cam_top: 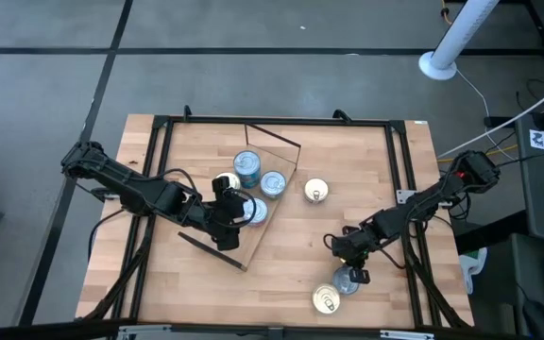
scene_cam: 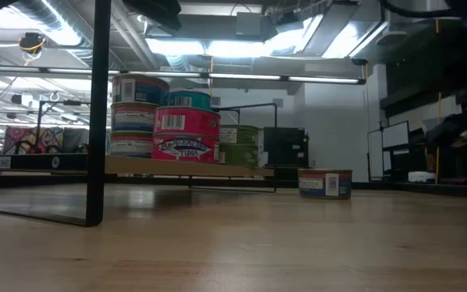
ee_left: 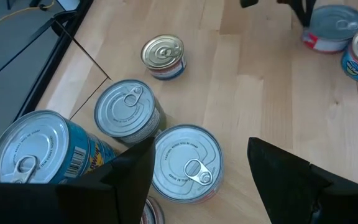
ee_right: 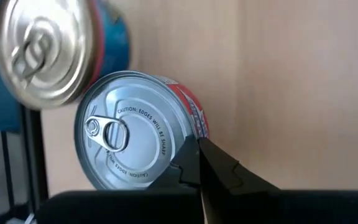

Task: Stack canned seafood by type on shelf
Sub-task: Stack the red tuna can on top of the red tuna can on the shelf

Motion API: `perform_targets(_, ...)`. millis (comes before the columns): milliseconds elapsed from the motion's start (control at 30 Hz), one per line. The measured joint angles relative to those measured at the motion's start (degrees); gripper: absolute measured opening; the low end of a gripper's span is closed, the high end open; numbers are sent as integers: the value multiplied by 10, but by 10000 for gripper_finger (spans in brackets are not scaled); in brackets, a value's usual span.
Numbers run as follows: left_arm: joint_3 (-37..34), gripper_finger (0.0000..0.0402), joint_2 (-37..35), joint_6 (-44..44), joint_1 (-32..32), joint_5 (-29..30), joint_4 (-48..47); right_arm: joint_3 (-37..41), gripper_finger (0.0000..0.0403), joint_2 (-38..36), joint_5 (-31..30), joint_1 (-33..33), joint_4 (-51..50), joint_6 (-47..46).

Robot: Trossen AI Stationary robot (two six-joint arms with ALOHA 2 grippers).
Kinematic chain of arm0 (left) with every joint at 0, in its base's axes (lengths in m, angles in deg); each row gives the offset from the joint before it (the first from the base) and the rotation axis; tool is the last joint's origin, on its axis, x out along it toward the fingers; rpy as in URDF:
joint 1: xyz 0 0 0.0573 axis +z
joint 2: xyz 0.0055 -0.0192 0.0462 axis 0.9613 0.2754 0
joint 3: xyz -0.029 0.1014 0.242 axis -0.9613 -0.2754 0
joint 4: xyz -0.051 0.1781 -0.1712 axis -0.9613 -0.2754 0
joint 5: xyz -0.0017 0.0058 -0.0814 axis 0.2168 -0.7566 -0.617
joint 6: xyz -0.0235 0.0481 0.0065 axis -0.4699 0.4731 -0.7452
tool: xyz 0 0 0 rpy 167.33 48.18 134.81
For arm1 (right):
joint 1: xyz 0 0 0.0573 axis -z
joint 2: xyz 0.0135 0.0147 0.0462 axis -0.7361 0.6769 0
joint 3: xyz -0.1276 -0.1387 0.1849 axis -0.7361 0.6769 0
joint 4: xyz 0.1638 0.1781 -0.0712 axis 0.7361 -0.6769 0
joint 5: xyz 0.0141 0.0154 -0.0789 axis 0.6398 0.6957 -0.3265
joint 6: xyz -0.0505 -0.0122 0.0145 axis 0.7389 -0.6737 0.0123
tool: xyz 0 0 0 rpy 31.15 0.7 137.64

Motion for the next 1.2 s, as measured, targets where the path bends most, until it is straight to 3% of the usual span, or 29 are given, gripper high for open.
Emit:
perform_targets(700,0,251,7,-18,1,0,102,0,0,2,-66,178,94,165)
perform_targets(1200,0,251,154,172,36,0,362,0,0,1,-68,228,103,185)
